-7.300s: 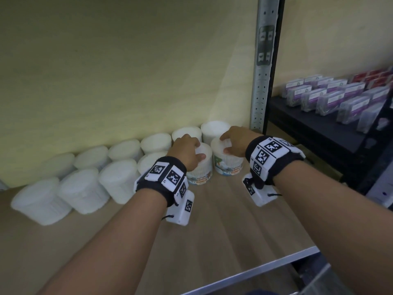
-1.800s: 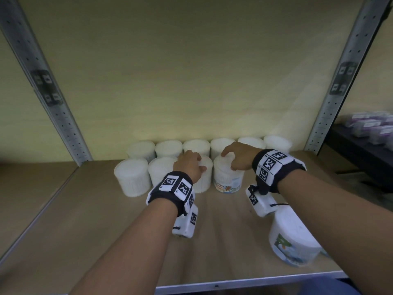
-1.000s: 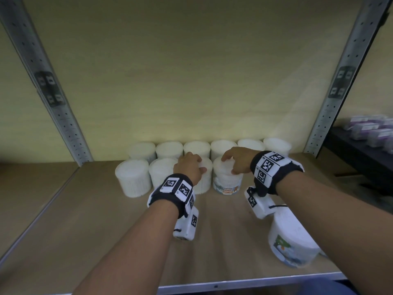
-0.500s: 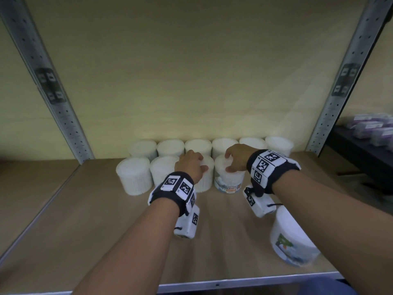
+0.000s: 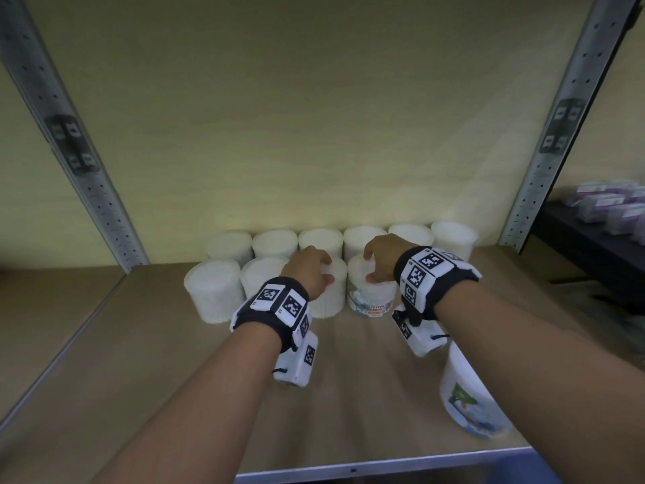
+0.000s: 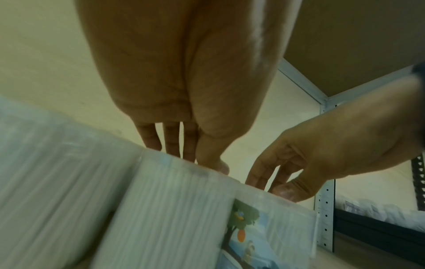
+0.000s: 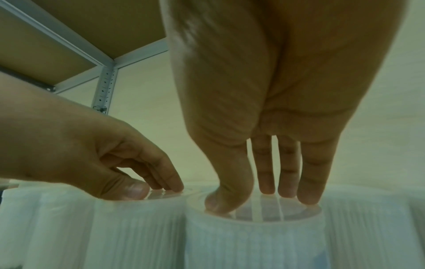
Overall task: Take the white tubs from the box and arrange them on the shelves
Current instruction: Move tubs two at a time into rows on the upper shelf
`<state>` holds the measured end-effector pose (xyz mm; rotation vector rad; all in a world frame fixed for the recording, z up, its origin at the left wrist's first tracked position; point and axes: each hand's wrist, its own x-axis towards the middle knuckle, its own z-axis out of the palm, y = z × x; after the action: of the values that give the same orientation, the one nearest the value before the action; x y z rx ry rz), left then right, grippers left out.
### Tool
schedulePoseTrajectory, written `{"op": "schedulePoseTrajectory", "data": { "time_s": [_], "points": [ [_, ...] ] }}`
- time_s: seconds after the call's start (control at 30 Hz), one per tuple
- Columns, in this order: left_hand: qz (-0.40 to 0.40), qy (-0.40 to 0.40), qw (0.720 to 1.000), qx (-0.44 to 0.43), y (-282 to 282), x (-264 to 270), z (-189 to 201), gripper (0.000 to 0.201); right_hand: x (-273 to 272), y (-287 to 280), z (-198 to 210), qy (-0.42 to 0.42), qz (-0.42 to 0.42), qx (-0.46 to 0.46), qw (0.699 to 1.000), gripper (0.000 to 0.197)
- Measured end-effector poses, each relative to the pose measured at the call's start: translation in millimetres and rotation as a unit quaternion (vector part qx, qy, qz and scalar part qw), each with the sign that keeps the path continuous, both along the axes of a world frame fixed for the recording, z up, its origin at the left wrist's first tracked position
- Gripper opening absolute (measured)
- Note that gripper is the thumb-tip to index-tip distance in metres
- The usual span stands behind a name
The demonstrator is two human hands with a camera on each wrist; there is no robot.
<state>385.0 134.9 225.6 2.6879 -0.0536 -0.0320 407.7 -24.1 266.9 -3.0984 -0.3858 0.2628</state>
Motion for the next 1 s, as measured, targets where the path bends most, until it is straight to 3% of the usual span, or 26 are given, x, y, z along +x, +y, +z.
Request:
{"op": "schedulePoseTrajectory", "data": {
  "time_s": [0.27, 0.43, 0.5, 0.63, 0.77, 1.0],
  "points": [
    [-0.063, 0.050, 0.997, 0.022, 7, -3, 18, 0.045, 0, 1, 4, 0.023, 0.009, -0.017, 1.000, 0.055],
    [-0.098, 0.086, 0.990, 0.046, 10, -4, 29, 0.062, 2, 1, 4, 0.030, 0.019, -0.030, 0.999, 0.055],
    [-0.088, 0.068, 0.993, 0.036, 9, -4, 29, 0.060, 3, 1, 2, 0.028, 0.019, -0.030, 0.999, 0.055],
    [-0.004, -0.021, 0.998, 0.056, 1, 1, 19, 0.035, 7, 2, 1, 0.040, 0.007, -0.017, 0.999, 0.060],
    [0.031, 0.001, 0.990, 0.140, -6, 4, 8, 0.059, 9, 1, 0, 0.041, -0.003, 0.010, 0.999, 0.062],
    [-0.007, 0.017, 0.992, 0.121, 1, 6, 10, 0.057, 7, -6, -11, -0.024, -0.006, 0.060, 0.998, 0.051]
  ]
}}
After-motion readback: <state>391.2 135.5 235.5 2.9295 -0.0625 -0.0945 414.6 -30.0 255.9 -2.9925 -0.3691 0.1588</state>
